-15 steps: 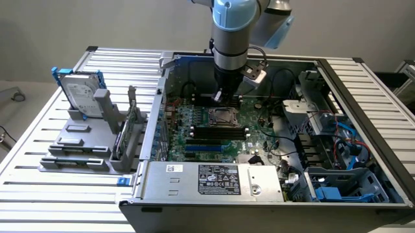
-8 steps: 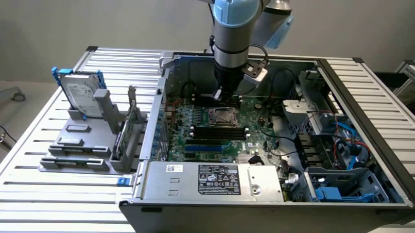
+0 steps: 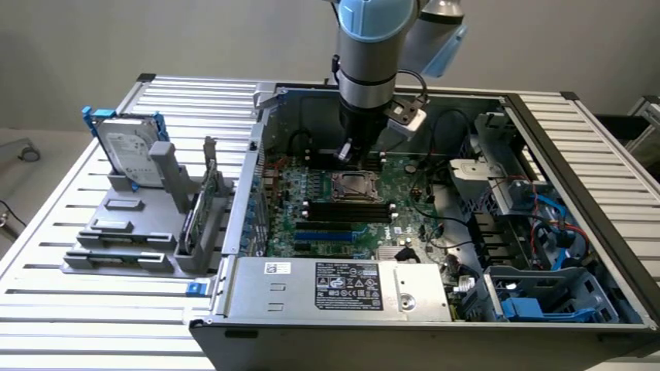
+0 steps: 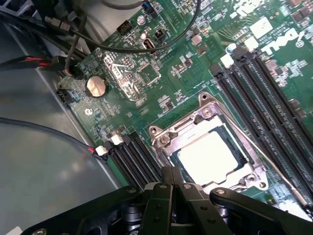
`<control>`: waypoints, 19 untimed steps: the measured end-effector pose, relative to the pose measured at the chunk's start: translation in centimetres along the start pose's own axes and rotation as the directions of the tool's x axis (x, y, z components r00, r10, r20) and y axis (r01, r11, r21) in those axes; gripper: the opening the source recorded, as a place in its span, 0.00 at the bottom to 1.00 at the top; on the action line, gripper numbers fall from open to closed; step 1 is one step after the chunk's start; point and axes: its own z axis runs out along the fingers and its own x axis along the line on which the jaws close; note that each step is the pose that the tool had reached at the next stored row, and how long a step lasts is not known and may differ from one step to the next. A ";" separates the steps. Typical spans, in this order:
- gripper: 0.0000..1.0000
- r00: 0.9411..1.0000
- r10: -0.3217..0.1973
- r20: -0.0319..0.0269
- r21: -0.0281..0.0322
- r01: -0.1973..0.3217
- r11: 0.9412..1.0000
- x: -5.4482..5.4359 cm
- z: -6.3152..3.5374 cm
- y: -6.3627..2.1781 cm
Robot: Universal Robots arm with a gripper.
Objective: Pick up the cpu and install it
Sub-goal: 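Install the first cpu locking lever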
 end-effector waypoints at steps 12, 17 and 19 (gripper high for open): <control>0.11 1.000 0.003 -0.010 0.013 -0.003 1.000 -2.5 -2.23 0.95; 0.11 1.000 0.006 -0.013 0.019 -0.006 1.000 -3.3 -3.23 1.47; 0.11 1.000 0.008 -0.014 0.022 -0.008 1.000 -3.6 -3.50 1.64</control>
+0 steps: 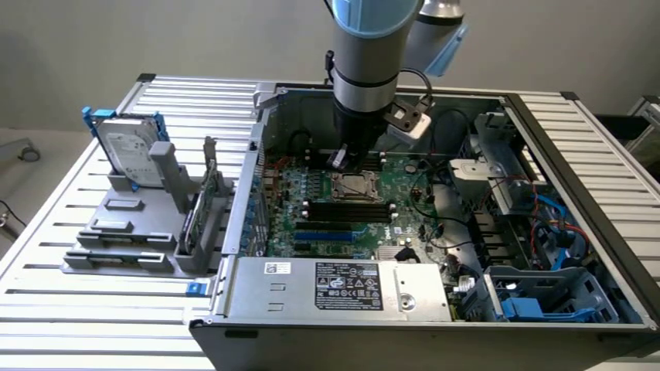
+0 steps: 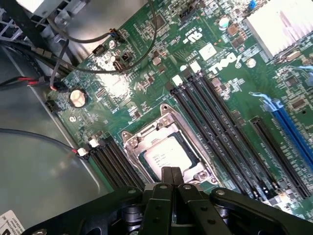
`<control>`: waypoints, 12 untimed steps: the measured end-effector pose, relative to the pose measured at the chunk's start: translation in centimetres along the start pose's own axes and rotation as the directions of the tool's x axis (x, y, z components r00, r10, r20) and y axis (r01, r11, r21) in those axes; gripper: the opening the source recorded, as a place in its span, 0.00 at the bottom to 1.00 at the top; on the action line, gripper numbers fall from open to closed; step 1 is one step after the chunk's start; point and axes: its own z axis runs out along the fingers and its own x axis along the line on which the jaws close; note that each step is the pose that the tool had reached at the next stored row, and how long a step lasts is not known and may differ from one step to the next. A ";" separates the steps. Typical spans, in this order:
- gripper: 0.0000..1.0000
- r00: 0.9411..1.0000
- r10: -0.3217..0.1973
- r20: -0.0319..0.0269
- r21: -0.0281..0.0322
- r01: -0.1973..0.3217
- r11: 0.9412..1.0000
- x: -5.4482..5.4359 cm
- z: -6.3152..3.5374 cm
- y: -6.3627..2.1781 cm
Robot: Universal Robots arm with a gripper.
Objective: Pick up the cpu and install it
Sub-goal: 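Install the first cpu locking lever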
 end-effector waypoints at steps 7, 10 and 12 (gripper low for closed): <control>0.11 1.000 0.007 -0.001 0.004 -0.007 1.000 -1.0 -0.56 0.37; 0.11 1.000 0.008 -0.001 0.004 -0.008 1.000 -1.5 -0.69 0.46; 0.11 1.000 0.009 0.000 0.006 -0.009 1.000 -1.8 -0.75 0.50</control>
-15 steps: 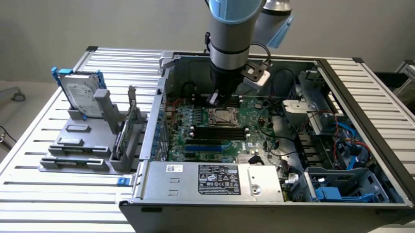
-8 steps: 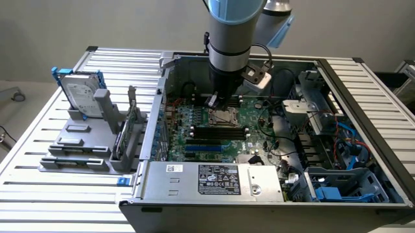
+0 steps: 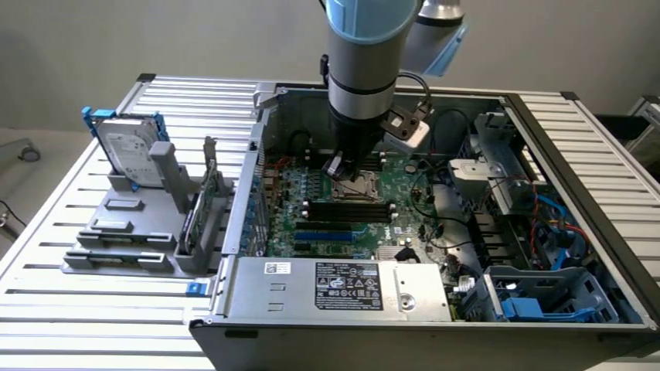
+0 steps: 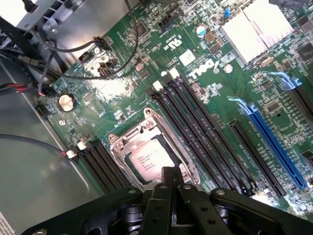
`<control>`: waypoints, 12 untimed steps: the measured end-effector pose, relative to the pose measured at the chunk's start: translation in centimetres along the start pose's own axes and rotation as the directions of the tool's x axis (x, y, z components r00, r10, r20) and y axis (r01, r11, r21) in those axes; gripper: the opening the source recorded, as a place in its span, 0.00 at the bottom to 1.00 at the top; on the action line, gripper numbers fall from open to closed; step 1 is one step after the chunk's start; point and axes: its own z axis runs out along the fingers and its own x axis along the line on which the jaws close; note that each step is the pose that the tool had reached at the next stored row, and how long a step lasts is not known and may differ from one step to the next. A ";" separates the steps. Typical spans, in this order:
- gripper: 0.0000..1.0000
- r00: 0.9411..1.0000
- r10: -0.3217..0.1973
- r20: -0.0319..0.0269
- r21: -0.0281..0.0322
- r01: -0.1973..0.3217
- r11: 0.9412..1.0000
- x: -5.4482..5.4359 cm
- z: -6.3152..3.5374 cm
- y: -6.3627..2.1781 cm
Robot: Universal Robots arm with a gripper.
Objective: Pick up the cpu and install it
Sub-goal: 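Install the first cpu locking lever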
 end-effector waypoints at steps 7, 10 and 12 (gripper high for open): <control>0.11 1.000 0.004 0.008 0.010 -0.004 1.000 -1.0 -0.25 0.10; 0.11 1.000 0.007 0.012 0.015 -0.007 1.000 -1.4 -0.33 0.07; 0.11 1.000 0.009 0.015 0.019 -0.010 1.000 -1.6 -0.36 -0.04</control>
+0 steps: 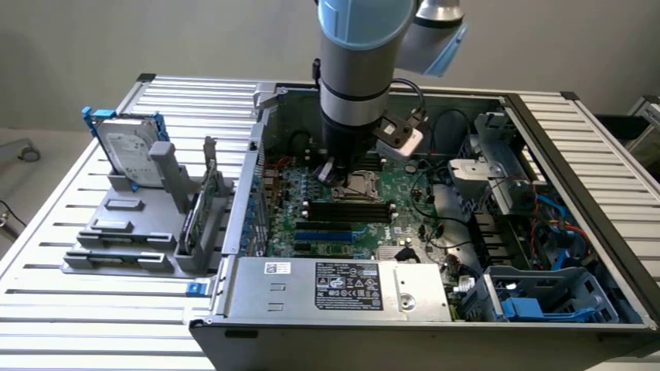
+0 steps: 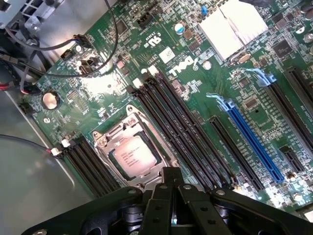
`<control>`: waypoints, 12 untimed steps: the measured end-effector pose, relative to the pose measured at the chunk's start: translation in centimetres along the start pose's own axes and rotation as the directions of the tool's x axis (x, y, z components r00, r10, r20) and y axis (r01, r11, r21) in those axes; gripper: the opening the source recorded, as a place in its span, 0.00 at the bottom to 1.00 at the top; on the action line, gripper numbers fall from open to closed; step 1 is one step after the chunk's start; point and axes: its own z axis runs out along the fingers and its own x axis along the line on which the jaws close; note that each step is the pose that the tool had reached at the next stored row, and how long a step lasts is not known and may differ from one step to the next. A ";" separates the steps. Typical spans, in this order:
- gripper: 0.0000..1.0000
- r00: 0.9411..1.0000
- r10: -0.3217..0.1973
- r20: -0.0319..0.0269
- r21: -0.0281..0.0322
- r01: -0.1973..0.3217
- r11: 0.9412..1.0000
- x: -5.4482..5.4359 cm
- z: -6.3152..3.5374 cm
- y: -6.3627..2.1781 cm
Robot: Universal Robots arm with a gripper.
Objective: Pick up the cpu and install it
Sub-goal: 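Install the first cpu locking lever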
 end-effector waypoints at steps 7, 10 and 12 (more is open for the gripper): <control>0.11 1.000 0.003 0.004 0.006 -0.003 1.000 -0.3 0.01 -0.43; 0.11 1.000 0.003 0.005 0.007 -0.003 1.000 -0.4 0.05 -0.53; 0.11 1.000 0.003 0.005 0.007 -0.003 1.000 -0.5 0.12 -0.61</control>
